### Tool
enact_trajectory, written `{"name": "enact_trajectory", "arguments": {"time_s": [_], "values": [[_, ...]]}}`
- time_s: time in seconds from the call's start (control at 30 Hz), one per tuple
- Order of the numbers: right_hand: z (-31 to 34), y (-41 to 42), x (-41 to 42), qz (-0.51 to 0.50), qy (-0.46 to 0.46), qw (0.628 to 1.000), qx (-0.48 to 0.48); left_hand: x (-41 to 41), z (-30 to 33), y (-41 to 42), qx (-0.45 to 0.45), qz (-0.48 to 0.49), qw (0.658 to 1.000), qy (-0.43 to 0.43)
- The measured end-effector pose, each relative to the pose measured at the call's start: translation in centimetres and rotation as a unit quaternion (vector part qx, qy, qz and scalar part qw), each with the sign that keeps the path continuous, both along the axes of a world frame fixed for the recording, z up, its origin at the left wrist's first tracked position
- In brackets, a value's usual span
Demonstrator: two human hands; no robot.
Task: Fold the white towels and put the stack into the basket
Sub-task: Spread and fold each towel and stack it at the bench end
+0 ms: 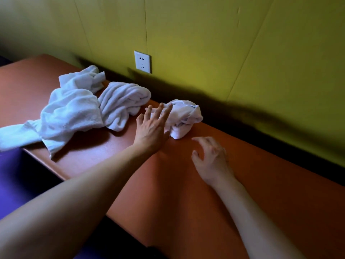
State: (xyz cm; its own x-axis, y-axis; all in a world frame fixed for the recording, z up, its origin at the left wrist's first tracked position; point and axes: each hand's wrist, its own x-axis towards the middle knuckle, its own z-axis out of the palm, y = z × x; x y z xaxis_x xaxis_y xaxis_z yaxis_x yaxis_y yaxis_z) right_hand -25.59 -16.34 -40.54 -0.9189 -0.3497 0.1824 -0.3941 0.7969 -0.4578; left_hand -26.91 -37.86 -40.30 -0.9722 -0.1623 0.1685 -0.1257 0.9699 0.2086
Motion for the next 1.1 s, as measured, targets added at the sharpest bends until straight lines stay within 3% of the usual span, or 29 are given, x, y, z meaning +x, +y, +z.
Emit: {"name": "enact_trajectory", "arguments": {"time_s": [0.27, 0.4, 0.67, 0.77, 0.9, 1.0, 1.1], "values": [[-0.2, 3.3, 1.8, -0.014, -0.003, 1.000, 0.009, 3.9, -1.3, 2.7, 0.097, -0.037, 0.994, 0.027], [-0.3, 5.0, 4.7, -0.028, -0.004, 1.000, 0.010, 8.7, -2.4, 5.3, 0.111, -0.108, 0.987, 0.041], [-0.4, 9.5, 13.5, -0.052, -0.027, 0.995, 0.085, 18.1, -2.6, 11.1, 0.070, -0.205, 0.974, -0.060], [0.1, 11.5, 15.9, -0.084, -0.026, 0.993, 0.085, 20.4, -0.7, 12.7, 0.122, -0.237, 0.962, -0.061], [1.6, 13.8, 18.0, -0.107, 0.028, 0.990, 0.092, 23.1, 2.5, 13.9, 0.284, -0.232, 0.930, -0.009], [3.4, 15.3, 19.0, -0.113, 0.077, 0.990, 0.035, 23.6, 6.0, 13.9, 0.283, -0.195, 0.938, 0.043], [6.0, 16.1, 19.2, -0.174, 0.040, 0.961, -0.209, 23.7, 10.1, 14.0, 0.223, -0.197, 0.949, 0.102]]}}
